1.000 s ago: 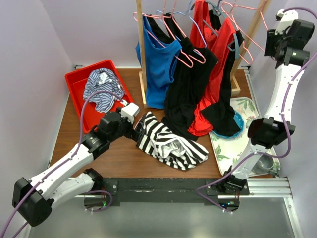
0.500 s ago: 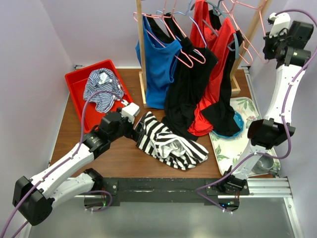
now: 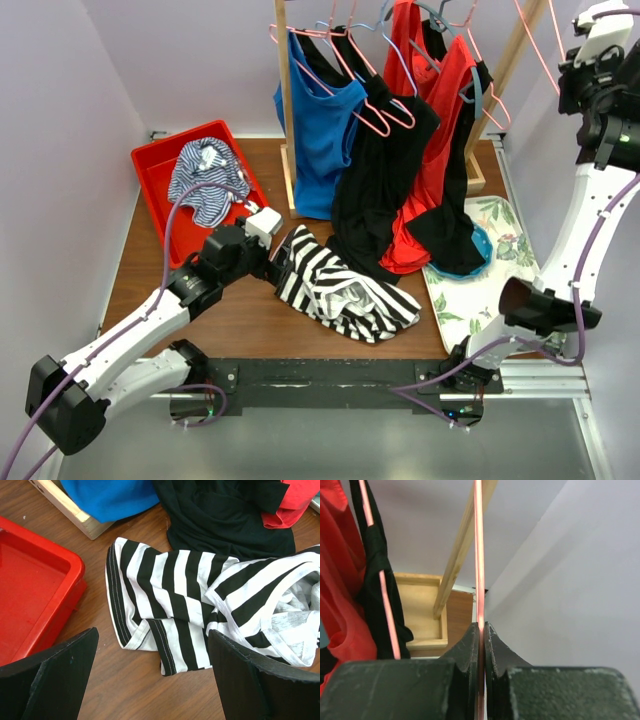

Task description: Place the tank top on the hanger

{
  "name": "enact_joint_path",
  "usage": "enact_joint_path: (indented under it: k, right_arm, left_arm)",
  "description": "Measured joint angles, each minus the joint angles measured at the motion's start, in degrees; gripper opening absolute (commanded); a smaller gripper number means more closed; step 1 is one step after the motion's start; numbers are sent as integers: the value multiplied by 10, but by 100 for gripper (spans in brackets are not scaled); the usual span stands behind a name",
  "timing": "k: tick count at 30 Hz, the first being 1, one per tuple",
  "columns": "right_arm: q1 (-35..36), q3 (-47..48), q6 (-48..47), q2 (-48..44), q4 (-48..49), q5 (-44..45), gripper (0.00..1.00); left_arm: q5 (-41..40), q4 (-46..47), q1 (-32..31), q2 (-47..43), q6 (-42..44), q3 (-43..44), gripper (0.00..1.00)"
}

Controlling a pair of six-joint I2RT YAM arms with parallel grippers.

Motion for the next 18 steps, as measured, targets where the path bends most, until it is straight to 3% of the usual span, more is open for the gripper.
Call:
enact_joint_path:
  k: [10,14,18]
  right_arm:
    - [-18,-160,0,-107,5,10,0]
    - [-26,-254,1,-200,5,16,0]
    - [-26,-289,8,-291,-1,31,0]
  left_arm:
    - [4,0,0,-5,0,0,96]
    - [22,0,0,-18,1,0,96]
    - [50,12,0,-47,3,-5,97]
